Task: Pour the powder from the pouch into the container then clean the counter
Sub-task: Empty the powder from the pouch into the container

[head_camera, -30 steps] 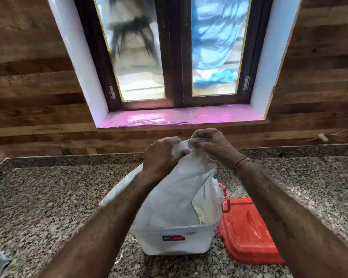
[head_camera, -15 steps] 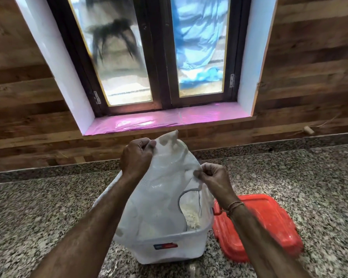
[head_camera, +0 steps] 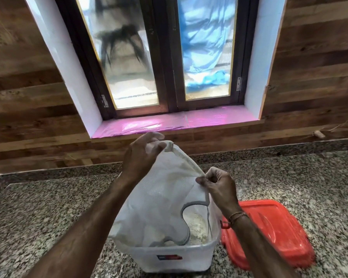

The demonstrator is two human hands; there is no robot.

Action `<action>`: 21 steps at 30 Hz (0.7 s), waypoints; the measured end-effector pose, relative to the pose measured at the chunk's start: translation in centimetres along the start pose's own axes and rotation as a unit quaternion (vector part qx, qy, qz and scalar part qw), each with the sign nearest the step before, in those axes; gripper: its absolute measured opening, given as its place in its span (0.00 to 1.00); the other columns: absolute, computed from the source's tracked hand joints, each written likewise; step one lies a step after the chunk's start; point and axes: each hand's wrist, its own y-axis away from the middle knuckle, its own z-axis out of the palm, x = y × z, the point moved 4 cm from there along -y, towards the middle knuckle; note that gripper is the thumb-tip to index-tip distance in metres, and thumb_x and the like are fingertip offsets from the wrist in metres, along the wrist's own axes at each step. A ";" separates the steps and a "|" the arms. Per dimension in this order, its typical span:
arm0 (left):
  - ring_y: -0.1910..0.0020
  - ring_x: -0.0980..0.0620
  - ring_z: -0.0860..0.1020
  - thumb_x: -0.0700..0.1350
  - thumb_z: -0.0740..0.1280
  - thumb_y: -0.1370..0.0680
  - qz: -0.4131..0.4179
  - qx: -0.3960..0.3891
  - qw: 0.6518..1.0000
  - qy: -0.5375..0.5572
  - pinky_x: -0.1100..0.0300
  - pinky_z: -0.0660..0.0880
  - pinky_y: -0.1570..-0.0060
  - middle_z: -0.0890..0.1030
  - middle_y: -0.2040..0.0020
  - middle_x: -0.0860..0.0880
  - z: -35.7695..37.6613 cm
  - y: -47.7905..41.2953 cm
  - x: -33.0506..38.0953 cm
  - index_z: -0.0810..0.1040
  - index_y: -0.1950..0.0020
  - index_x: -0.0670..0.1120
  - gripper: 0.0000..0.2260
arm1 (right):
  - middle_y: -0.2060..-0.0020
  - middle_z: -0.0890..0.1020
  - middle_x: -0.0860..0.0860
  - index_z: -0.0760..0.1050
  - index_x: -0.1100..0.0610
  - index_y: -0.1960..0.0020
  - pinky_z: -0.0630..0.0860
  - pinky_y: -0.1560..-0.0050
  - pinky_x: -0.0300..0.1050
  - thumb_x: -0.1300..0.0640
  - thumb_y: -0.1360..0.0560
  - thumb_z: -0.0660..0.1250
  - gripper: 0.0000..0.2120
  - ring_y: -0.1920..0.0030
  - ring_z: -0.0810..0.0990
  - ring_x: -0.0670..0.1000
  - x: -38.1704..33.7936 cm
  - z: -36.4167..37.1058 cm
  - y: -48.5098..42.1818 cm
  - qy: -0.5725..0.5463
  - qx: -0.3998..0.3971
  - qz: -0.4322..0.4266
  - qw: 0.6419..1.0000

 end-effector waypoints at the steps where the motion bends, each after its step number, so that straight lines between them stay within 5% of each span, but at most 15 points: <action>1: 0.48 0.58 0.82 0.64 0.68 0.25 0.025 -0.003 1.000 -0.010 0.55 0.80 0.51 0.85 0.48 0.58 0.2 -0.1 0.8 0.83 0.46 0.58 0.13 | 0.74 0.76 0.42 0.75 0.52 0.67 0.72 0.66 0.50 0.40 0.37 0.76 0.17 0.71 0.72 0.44 0.1 0.0 -0.1 0.003 -0.010 0.001 1.000; 8: 0.58 0.58 0.82 0.59 0.68 0.23 0.102 0.017 0.994 -0.025 0.51 0.80 0.59 0.85 0.60 0.58 0.6 0.0 3.2 0.86 0.55 0.54 0.12 | 0.67 0.82 0.54 0.77 0.58 0.67 0.78 0.55 0.55 0.50 0.36 0.81 0.16 0.63 0.80 0.54 0.3 -0.9 0.3 0.032 -0.059 0.001 0.998; 12: 0.61 0.54 0.82 0.53 0.70 0.25 0.001 0.033 0.998 0.056 0.49 0.81 0.58 0.85 0.63 0.55 1.1 0.0 3.4 0.86 0.57 0.51 0.09 | 0.64 0.84 0.53 0.78 0.58 0.66 0.76 0.54 0.48 0.55 0.35 0.82 0.13 0.57 0.81 0.53 -0.3 -1.6 0.5 0.050 -0.049 -0.003 0.998; 21: 0.66 0.52 0.73 0.52 0.70 0.21 -0.119 0.047 0.974 0.189 0.54 0.70 0.63 0.79 0.66 0.45 2.2 0.4 1.2 0.82 0.60 0.46 0.12 | 0.60 0.85 0.49 0.81 0.52 0.62 0.81 0.48 0.58 0.49 0.35 0.81 0.11 0.53 0.84 0.53 -0.2 -1.7 1.0 0.031 -0.086 -0.007 0.996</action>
